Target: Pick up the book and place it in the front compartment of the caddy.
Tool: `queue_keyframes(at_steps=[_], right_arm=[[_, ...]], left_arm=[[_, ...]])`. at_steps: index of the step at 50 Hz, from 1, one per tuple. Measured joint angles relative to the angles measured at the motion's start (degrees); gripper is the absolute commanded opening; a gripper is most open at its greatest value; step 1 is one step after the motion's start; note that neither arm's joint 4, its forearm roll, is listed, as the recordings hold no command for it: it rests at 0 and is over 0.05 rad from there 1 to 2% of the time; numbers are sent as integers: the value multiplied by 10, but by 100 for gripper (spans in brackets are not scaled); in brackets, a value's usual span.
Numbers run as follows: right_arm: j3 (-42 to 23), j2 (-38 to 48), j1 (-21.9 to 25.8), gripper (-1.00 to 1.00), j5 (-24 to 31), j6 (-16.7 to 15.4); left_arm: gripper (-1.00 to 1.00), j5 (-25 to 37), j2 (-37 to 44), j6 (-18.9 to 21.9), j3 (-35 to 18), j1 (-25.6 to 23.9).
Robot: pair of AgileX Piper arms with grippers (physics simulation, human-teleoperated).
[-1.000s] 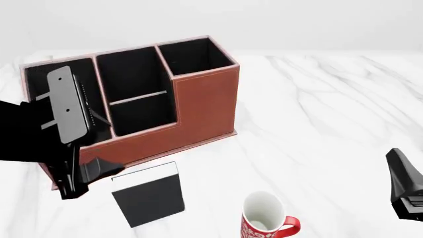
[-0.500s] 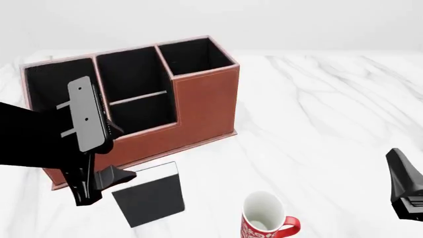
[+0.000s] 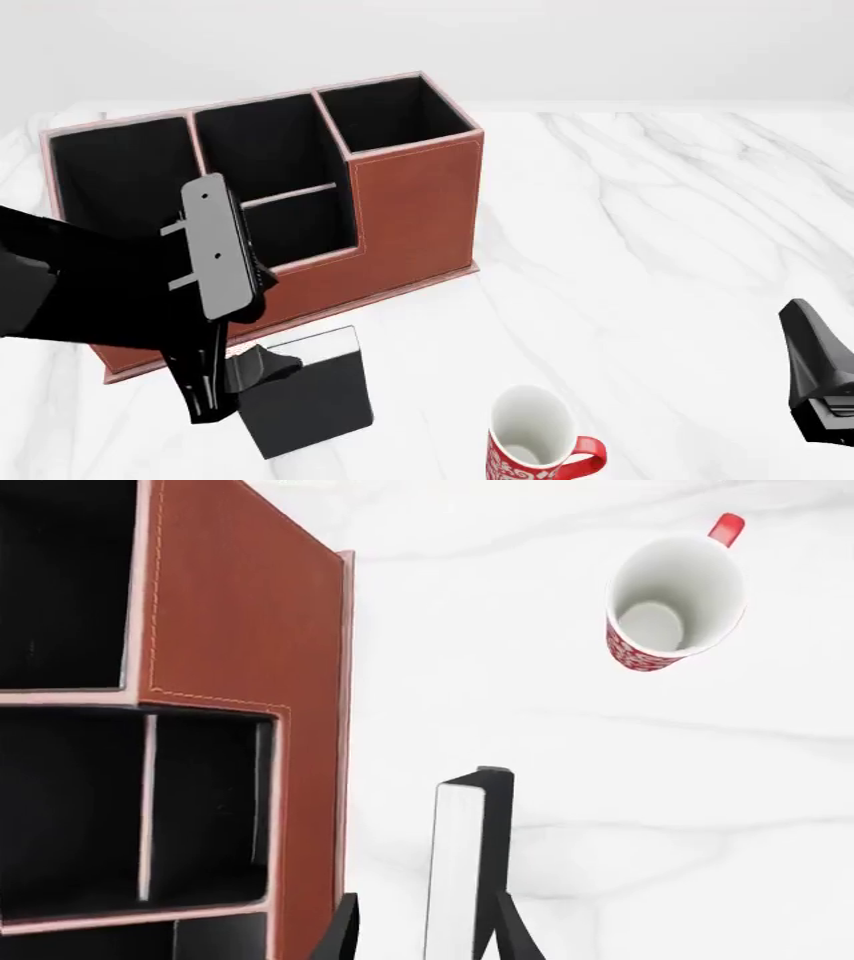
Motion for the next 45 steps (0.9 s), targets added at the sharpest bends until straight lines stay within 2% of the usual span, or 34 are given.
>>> queue_keyframes(at_steps=[45], right_arm=[[0,0,0,100,0,0]], left_arm=[[100,-109,73,-47,58,-34]])
